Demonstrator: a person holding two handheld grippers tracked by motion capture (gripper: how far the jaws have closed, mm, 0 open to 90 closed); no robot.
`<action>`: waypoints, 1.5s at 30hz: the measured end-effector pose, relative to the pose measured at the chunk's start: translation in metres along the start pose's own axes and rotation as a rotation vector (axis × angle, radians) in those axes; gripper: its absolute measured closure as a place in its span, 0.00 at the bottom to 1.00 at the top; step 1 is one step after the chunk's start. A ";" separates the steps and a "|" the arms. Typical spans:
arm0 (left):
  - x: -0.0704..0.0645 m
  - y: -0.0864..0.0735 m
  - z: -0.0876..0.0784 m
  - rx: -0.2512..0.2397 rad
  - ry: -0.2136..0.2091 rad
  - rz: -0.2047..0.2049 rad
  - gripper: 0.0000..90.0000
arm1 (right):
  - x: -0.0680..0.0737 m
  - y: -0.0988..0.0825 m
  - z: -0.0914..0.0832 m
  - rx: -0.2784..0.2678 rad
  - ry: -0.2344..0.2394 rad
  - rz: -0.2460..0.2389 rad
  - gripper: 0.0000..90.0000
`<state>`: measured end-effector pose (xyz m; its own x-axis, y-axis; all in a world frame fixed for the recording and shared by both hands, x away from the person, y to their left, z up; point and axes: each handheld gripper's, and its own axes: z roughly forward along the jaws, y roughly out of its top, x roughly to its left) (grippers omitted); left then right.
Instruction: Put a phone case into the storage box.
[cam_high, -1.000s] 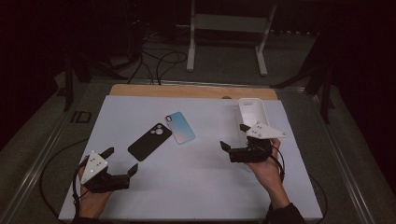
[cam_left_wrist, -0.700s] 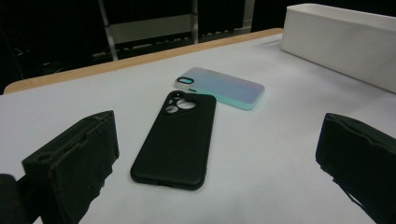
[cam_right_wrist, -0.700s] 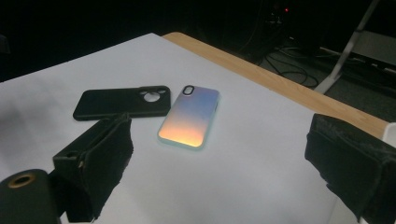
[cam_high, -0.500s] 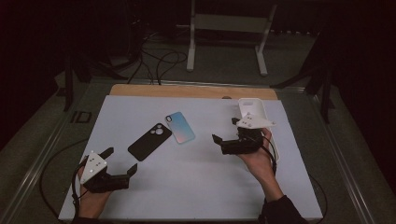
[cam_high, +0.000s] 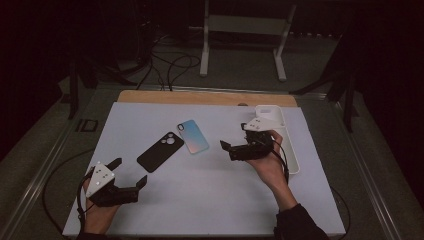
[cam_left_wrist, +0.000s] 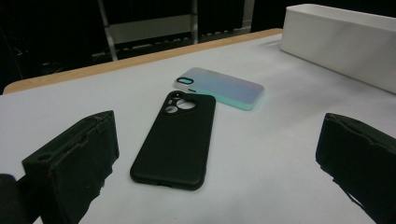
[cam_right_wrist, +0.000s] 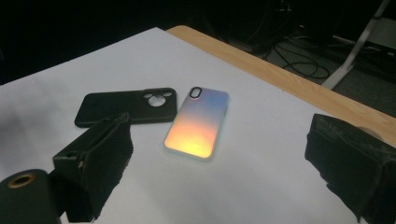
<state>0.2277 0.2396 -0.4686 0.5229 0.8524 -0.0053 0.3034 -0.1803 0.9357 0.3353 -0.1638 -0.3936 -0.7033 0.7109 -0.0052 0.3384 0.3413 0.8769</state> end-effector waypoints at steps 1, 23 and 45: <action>0.000 0.000 0.000 0.000 0.000 0.000 0.00 | 0.001 0.001 0.002 0.006 0.003 -0.007 0.08; 0.001 0.000 -0.001 -0.002 0.000 0.000 0.00 | 0.014 0.028 0.045 0.117 0.018 -0.059 0.08; 0.001 0.000 -0.001 -0.004 -0.003 0.000 0.00 | 0.020 0.031 0.111 0.292 0.004 -0.059 0.08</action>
<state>0.2276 0.2414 -0.4683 0.5255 0.8507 -0.0068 0.3006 -0.1782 0.9370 0.4005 -0.0708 -0.4200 -0.7298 0.6818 -0.0497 0.4617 0.5452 0.6997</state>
